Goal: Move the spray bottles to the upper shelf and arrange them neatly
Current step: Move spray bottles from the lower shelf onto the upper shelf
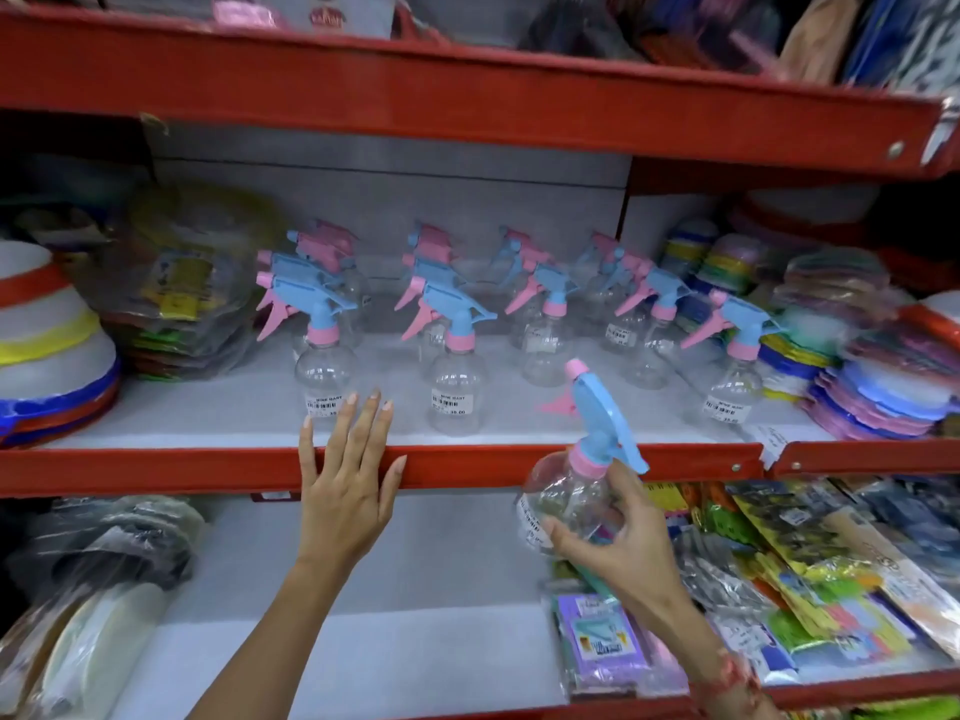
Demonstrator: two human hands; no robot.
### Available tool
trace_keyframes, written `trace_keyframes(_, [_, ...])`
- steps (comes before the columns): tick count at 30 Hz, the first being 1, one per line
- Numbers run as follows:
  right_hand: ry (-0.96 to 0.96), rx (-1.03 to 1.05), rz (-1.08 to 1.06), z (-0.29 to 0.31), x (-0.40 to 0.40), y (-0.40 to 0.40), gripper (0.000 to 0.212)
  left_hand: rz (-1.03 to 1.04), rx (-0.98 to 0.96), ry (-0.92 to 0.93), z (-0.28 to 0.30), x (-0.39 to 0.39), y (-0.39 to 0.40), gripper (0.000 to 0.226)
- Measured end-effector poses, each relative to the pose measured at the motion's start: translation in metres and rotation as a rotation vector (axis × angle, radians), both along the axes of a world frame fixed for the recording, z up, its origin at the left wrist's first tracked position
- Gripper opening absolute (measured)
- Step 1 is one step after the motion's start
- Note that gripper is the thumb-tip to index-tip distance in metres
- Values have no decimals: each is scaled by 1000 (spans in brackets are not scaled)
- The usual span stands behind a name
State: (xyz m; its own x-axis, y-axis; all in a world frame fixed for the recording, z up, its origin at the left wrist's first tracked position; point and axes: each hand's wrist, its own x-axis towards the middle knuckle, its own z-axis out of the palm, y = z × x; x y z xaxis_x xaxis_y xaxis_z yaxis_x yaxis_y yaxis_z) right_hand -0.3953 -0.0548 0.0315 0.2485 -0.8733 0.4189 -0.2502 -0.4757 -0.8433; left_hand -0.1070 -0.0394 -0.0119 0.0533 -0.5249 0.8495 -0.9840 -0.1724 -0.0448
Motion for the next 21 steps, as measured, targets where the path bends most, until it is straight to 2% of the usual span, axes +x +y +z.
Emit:
trace_keyframes(4, [-85, -118, -35, 48, 1, -26, 58, -12, 1, 11, 1, 0, -1, 54])
trace_keyframes(8, [-87, -95, -133, 70, 1, -62, 67, -22, -2, 25, 1, -1, 0, 54])
trace_keyframes(13, [106, -27, -229, 64, 1, -104, 63, -28, 6, 43, 0, -2, 3, 54])
trace_keyframes(18, [198, 31, -287, 54, 3, -116, 57, -37, 16, 55, 1, -2, 4, 54])
trace_keyframes(21, [222, 34, -281, 54, 3, -115, 74, -32, 18, 56, 1, -3, 4, 54])
